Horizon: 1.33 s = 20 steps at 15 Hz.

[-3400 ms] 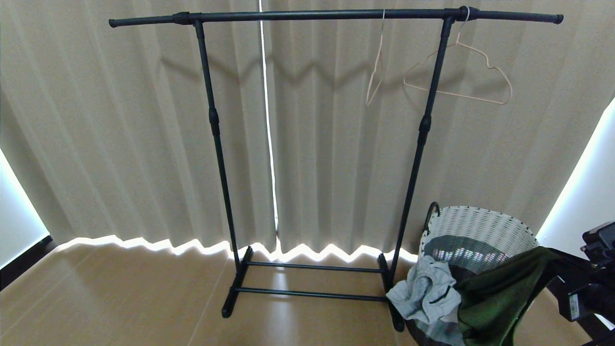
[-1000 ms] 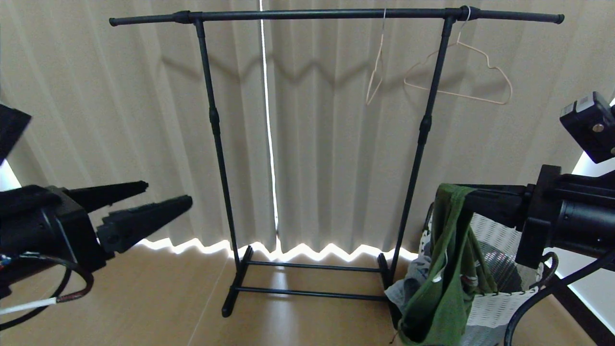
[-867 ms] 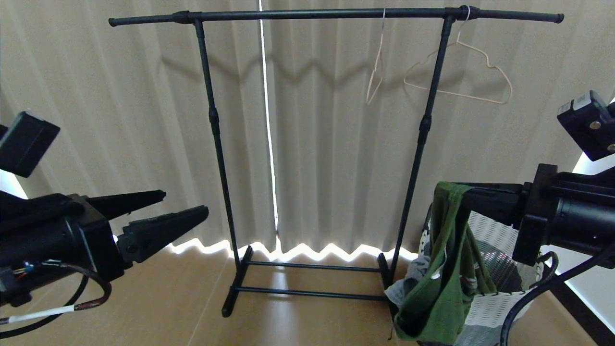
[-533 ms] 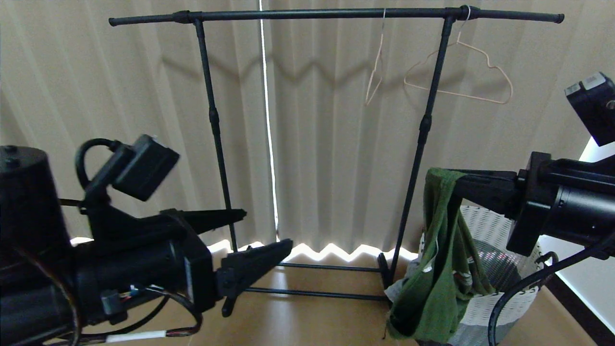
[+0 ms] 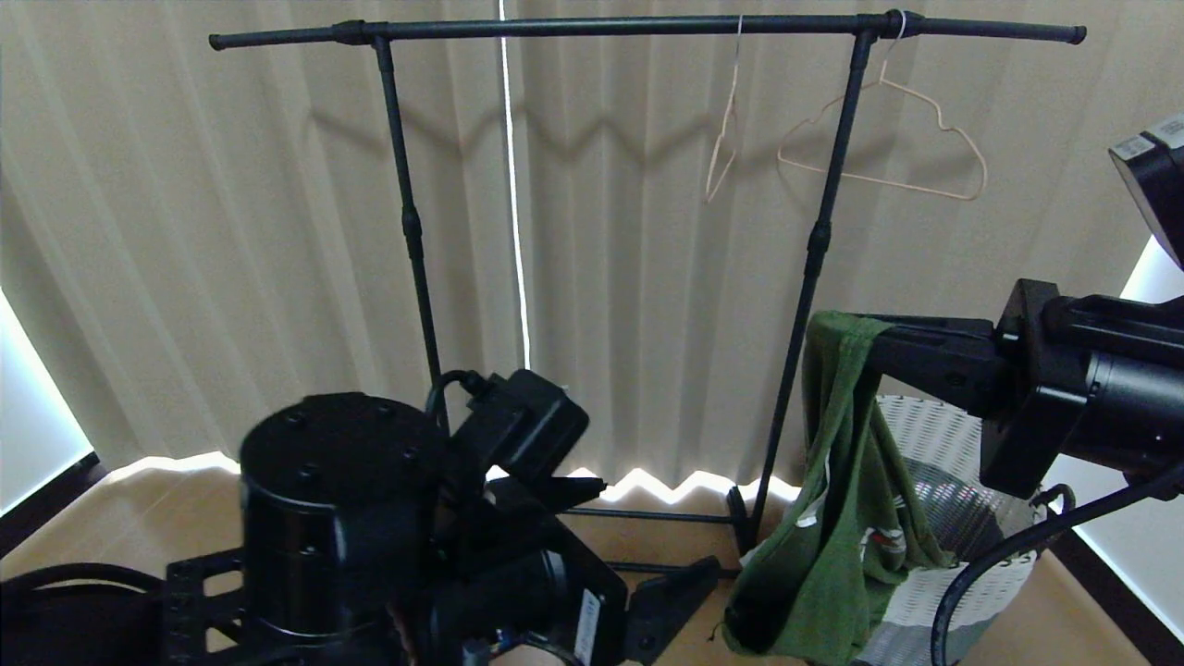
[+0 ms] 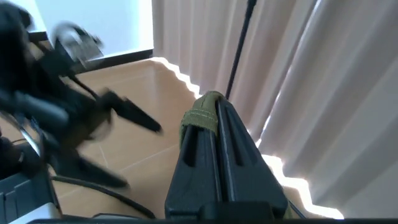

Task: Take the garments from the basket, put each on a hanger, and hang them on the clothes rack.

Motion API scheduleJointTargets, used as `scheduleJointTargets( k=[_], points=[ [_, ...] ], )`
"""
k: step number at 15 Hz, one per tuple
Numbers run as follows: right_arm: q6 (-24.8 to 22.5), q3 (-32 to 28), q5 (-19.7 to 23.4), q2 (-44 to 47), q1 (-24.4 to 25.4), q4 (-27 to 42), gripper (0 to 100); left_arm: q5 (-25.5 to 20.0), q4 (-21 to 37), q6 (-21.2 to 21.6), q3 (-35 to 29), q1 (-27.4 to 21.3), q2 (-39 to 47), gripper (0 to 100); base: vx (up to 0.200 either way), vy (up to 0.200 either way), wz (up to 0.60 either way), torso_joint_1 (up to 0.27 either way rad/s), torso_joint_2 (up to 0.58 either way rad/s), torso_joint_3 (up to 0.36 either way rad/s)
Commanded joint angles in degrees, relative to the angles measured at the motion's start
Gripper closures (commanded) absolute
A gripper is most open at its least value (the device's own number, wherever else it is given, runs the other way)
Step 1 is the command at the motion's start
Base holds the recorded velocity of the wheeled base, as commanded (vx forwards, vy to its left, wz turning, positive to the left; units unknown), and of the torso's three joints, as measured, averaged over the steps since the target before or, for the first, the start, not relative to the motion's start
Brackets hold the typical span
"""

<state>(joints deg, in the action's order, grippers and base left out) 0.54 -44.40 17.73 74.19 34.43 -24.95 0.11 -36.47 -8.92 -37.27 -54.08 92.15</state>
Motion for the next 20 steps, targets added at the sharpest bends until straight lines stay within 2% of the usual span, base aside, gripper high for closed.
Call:
scheduleJointTargets(
  k=[1, 6, 9, 11, 16, 17, 19, 20],
  points=[
    [-0.01, -0.07, 0.03, 0.16, 0.55, -0.01, 100, 1.21, -1.76, -0.04, -0.44, -2.44, 5.67, 0, 0.0, 0.0, 0.0, 0.0, 0.0, 0.0],
    [-0.1, -0.25, 0.38, 0.43, 3.45, -0.09, 100, 1.38, -4.22, -0.04, -2.28, -2.0, 11.12, 0, 0.0, 0.0, 0.0, 0.0, 0.0, 0.0],
    [-0.1, 0.01, 0.38, 0.43, 3.54, -1.59, 100, 6.31, -4.13, -0.13, -5.1, -1.12, 15.61, 0, 0.0, 0.0, 0.0, 0.0, 0.0, 0.0],
    [-0.1, -0.07, 0.38, -0.01, 3.54, -1.68, 100, 7.71, -4.04, 0.05, -5.27, -0.15, 16.92, 0, 0.0, 0.0, 0.0, 0.0, 0.0, 0.0],
    [-0.1, 0.36, 0.38, -1.33, 3.54, -1.68, 100, 7.8, -3.78, 0.22, -4.66, 2.13, 17.89, 0, 0.0, 0.0, 0.0, 0.0, 0.0, 0.0],
    [-0.1, 0.36, 0.38, -1.42, 3.45, -1.59, 100, 7.8, -3.78, 0.22, -3.87, 2.13, 17.71, 100, 0.0, 0.0, 0.0, 0.0, 0.0, 0.0],
    [-0.1, 0.45, 0.29, -1.33, 3.28, -1.59, 100, 7.89, -4.22, 0.4, -3.08, 2.13, 16.84, 100, 0.0, 0.0, 0.0, 0.0, 0.0, 0.0],
    [0.08, 0.45, 0.29, -0.89, 2.75, -1.59, 100, 8.77, -5.8, 0.31, -1.05, 2.13, 13.23, 100, 0.0, 0.0, 0.0, 0.0, 0.0, 0.0]
  ],
)
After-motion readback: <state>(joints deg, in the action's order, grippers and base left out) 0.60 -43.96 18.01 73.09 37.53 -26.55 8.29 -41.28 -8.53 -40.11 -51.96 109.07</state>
